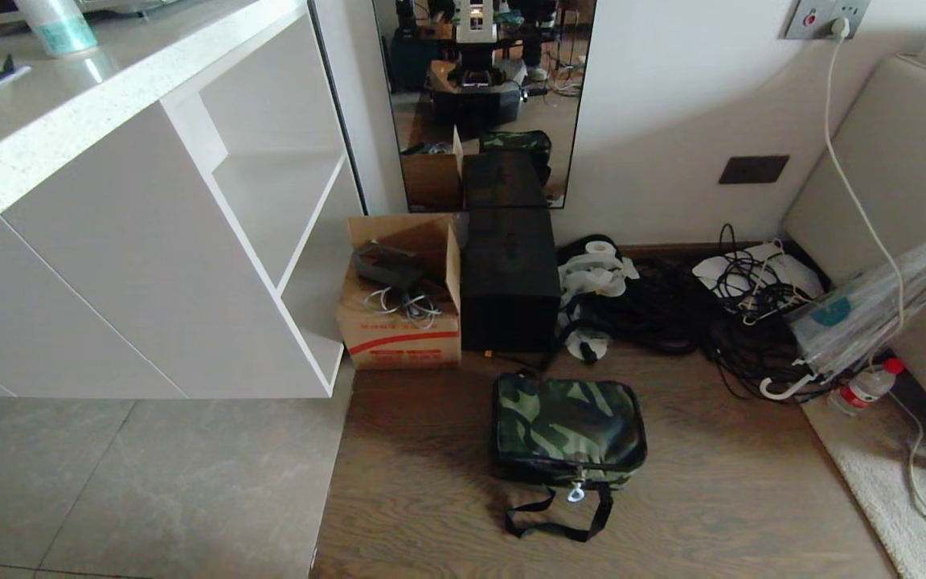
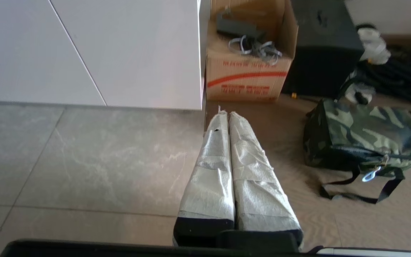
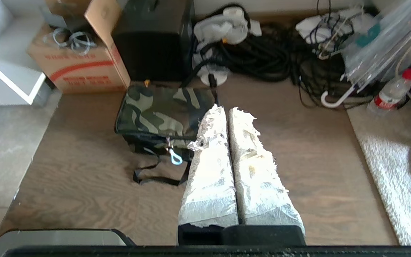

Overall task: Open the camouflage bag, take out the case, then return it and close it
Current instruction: Open the top of the storage box

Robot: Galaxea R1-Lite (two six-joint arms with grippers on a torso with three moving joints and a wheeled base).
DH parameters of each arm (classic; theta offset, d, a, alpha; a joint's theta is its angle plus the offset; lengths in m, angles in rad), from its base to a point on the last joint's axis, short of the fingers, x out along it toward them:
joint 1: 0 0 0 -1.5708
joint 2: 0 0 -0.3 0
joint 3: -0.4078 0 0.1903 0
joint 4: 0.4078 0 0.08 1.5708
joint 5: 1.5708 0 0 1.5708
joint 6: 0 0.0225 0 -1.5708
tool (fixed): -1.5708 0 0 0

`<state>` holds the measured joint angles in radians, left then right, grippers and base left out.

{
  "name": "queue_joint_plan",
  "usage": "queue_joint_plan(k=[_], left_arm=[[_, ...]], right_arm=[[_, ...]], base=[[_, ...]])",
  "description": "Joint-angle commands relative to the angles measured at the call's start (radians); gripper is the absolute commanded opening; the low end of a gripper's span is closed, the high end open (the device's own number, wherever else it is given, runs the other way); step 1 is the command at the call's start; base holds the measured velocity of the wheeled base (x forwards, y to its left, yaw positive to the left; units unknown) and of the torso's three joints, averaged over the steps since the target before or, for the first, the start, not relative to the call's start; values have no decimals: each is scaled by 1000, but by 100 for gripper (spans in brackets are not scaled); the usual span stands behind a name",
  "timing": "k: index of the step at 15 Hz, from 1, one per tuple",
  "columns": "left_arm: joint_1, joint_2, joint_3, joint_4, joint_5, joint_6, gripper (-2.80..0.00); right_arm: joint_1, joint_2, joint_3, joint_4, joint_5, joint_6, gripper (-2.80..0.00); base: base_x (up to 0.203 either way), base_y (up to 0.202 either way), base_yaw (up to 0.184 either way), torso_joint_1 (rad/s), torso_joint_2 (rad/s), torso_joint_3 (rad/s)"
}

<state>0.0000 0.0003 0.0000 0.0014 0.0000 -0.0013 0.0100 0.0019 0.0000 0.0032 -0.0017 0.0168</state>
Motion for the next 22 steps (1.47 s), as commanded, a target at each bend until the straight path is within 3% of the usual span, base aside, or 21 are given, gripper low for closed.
queue_joint_plan(k=[1, 22], left_arm=[[0, 1, 0, 0, 0, 0, -280], [0, 1, 0, 0, 0, 0, -280]], right_arm=[[1, 0, 2, 0, 0, 0, -280], [0, 0, 2, 0, 0, 0, -280]], base=[[0, 0, 0, 2, -1, -202], [0, 0, 0, 2, 3, -197]])
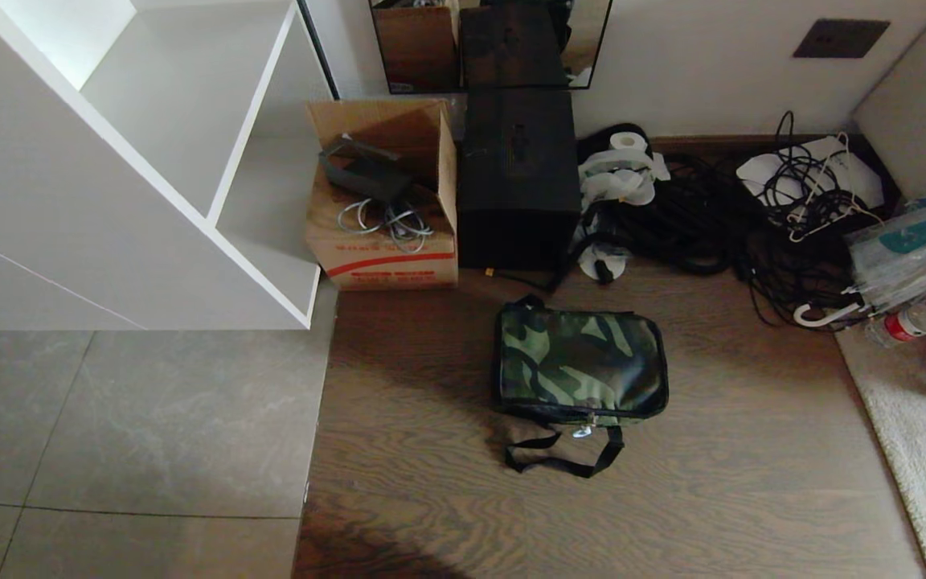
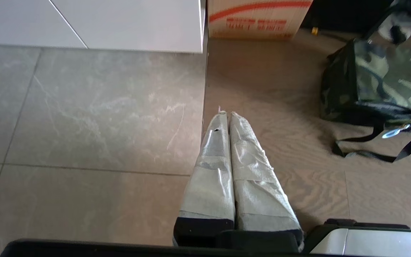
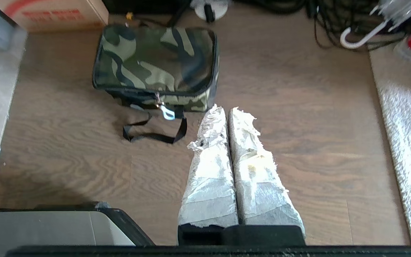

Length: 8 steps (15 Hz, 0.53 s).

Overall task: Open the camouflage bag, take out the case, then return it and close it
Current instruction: Open the top of the storage box

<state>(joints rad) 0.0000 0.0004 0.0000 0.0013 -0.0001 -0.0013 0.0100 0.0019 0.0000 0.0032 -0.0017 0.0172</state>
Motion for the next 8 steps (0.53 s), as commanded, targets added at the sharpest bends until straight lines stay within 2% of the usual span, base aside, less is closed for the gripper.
queue_joint_plan(k=[1, 8], left_arm=[[0, 1, 0, 0, 0, 0, -280], [0, 1, 0, 0, 0, 0, -280]], right_arm=[[-1, 0, 2, 0, 0, 0, -280], [1, 0, 2, 0, 0, 0, -280]], base=[[0, 0, 0, 6, 6, -186], [0, 0, 0, 3, 6, -196]])
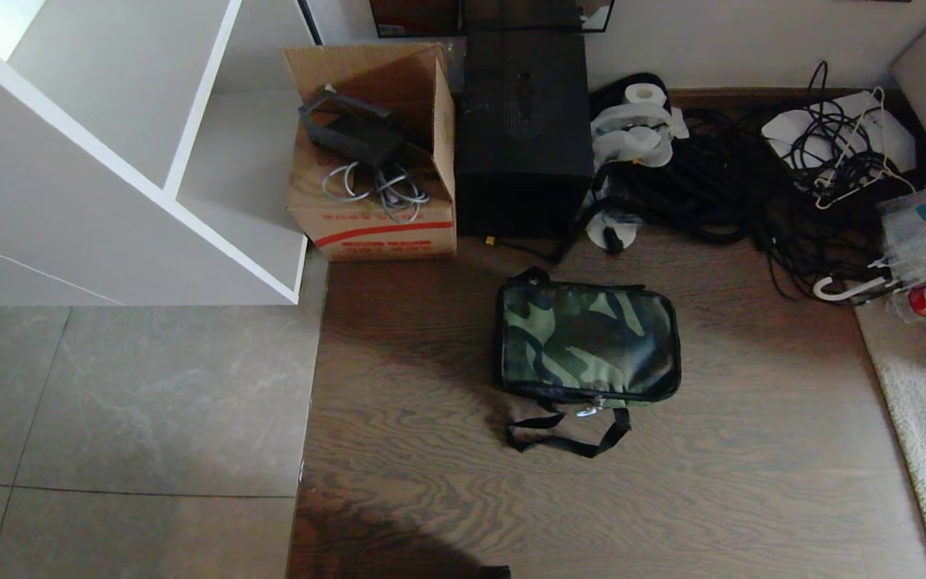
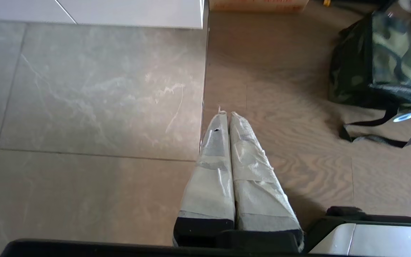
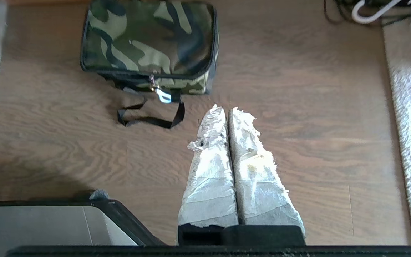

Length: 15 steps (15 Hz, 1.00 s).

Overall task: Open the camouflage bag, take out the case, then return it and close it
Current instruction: Open the top of the storage box

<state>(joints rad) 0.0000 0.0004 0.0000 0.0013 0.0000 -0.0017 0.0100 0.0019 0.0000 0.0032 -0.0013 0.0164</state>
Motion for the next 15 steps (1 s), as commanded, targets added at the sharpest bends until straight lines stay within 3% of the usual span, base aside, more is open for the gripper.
queue_joint_plan(k=[1, 15], left_arm=[[0, 1, 0, 0, 0, 0, -280], [0, 0, 0, 0, 0, 1, -280]], right_arm=[[-1, 0, 2, 0, 0, 0, -280], [0, 0, 2, 0, 0, 0, -280]], base=[[0, 0, 0, 10, 3, -201], [0, 0, 0, 3, 1, -197]])
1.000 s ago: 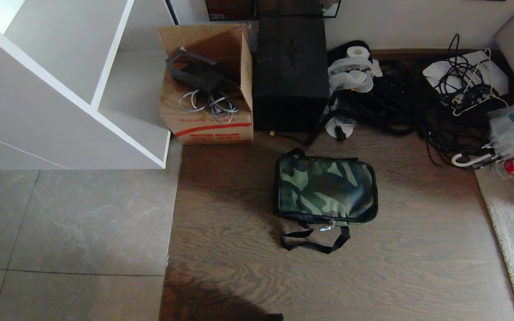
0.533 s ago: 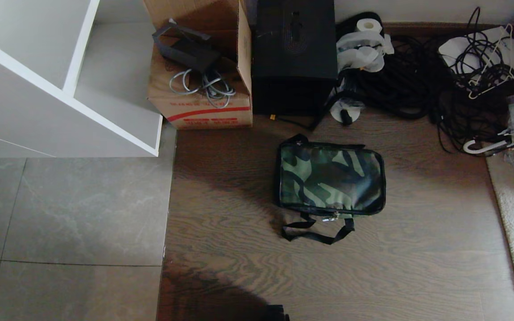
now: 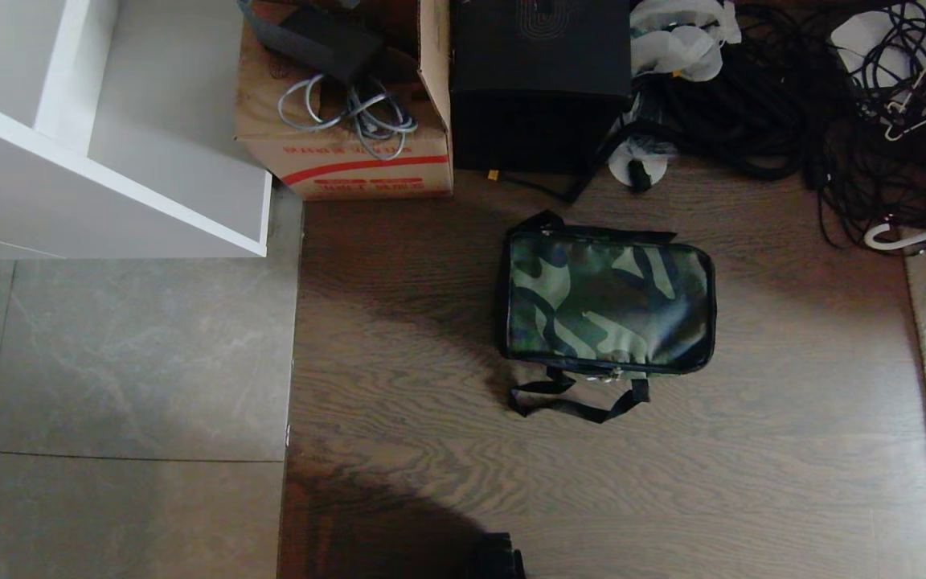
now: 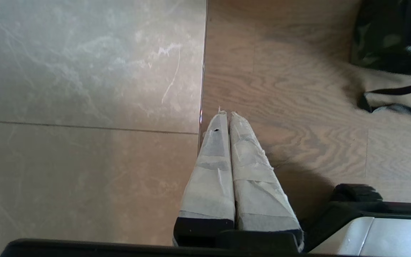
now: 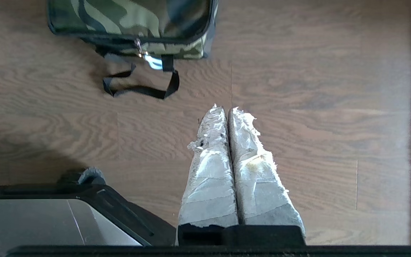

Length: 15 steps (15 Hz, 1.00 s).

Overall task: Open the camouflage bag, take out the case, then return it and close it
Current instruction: Open the top of the storage box

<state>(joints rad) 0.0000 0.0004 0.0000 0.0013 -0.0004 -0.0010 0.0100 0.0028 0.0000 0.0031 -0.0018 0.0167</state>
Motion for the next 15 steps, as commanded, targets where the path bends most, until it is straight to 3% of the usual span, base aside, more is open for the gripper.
queue_joint_plan(k=[1, 9, 12, 15], left_arm=[[0, 1, 0, 0, 0, 1, -280], [0, 1, 0, 0, 0, 1, -280], [0, 1, 0, 0, 0, 1, -280], [0, 1, 0, 0, 0, 1, -280]], right_arm=[[1, -1, 2, 0, 0, 0, -280], [0, -1, 2, 0, 0, -2, -280], [-1, -1, 2, 2, 11, -69, -280], [-1, -1, 2, 5, 11, -75, -280]], base=[[0, 0, 0, -2, 2, -198], [0, 0, 0, 1, 2, -55], [0, 0, 0, 0, 0, 0], [0, 0, 0, 0, 0, 0]])
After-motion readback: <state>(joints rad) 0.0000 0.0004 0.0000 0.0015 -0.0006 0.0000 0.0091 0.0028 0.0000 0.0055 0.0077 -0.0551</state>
